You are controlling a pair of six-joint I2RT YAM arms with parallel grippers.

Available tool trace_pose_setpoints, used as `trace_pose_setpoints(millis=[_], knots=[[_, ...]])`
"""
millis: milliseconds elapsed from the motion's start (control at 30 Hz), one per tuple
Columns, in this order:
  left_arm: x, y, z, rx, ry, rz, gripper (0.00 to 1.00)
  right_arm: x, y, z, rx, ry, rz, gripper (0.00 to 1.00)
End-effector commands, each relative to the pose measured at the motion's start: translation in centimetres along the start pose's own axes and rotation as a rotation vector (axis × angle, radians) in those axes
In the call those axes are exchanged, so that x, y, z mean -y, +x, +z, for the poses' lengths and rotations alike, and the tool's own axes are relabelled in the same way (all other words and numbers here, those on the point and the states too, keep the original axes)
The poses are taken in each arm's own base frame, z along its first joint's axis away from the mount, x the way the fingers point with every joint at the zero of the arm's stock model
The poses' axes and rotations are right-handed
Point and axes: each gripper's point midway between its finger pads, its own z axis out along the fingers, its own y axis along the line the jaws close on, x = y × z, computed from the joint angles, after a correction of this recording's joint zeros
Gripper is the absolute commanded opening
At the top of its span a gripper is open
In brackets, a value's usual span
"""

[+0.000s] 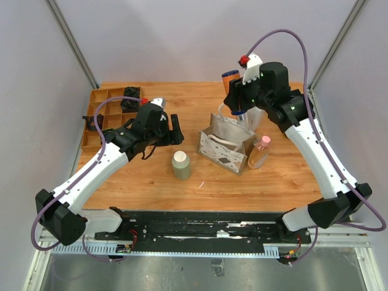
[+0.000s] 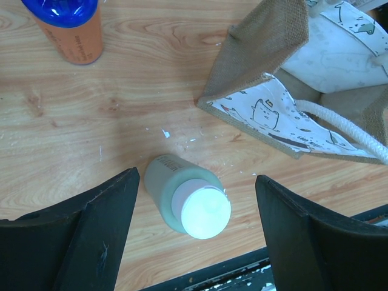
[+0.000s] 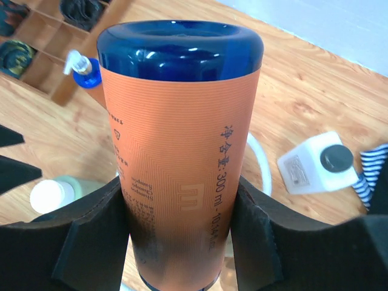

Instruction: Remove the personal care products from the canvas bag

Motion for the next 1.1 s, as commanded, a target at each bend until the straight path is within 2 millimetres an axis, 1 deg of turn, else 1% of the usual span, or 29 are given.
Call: trace_pose_setpoints(millis=[0, 67, 167, 200, 267, 333, 400, 467, 500, 600, 700, 767, 867, 1000, 1067], knots=[[1.7, -2.9, -1.3, 0.093, 0.069, -0.003, 0.82, -1.9, -1.8, 1.1, 0.075, -0.139, 0.067, 0.01], [2.7, -4.2, -2.4, 0.154, 0.128, -0.003, 0.82, -3.6, -2.9, 0.5, 0.142, -0.228, 0.103, 0.01], [4.5, -6.5, -5.2, 0.291, 0.252, -0.010, 0.81, -6.6, -4.1, -0.3, 0.220, -0.412, 0.213, 0.01], [5.1, -7.4, -6.8, 0.355, 0.306, -0.014, 0.83, -7.2, -4.2, -0.4, 0.241, -0.452, 0.258, 0.01], [6.5, -8.3, -10.0, 0.482, 0.447, 0.005, 0.91, -8.3, -5.0, -0.7, 0.308, -0.536, 0.328, 0.01], [7.4, -8.4, -13.0, 0.605, 0.576, 0.041, 0.98, -9.7, -6.2, -1.6, 0.358, -0.651, 0.363, 0.01], [7.6, -8.2, -15.0, 0.699, 0.650, 0.082, 1.00, -11.4, -7.4, -2.6, 0.333, -0.793, 0.424, 0.01], [8.0, -8.0, -15.6, 0.710, 0.679, 0.122, 1.00, -12.5, -8.9, -4.0, 0.350, -0.908, 0.465, 0.01], [8.4, -7.4, -15.4, 0.674, 0.698, 0.148, 1.00, -12.8, -9.4, -4.4, 0.356, -0.947, 0.478, 0.01], [9.7, -6.7, -15.3, 0.619, 0.763, 0.177, 1.00, -14.0, -10.7, -6.3, 0.379, -1.056, 0.479, 0.01], [10.6, -6.7, -15.7, 0.611, 0.814, 0.188, 1.00, -15.2, -11.1, -7.9, 0.375, -1.148, 0.506, 0.01], [11.1, -6.9, -15.2, 0.590, 0.823, 0.192, 1.00, -15.7, -11.3, -8.8, 0.383, -1.197, 0.506, 0.01], [11.8, -7.3, -14.8, 0.578, 0.840, 0.190, 1.00, -16.4, -11.4, -9.5, 0.385, -1.243, 0.514, 0.01], [12.5, -8.3, -15.5, 0.608, 0.869, 0.174, 1.00, -17.4, -10.8, -9.5, 0.376, -1.265, 0.517, 0.01], [12.8, -8.6, -15.5, 0.603, 0.878, 0.167, 1.00, -17.8, -10.6, -9.3, 0.371, -1.268, 0.519, 0.01]])
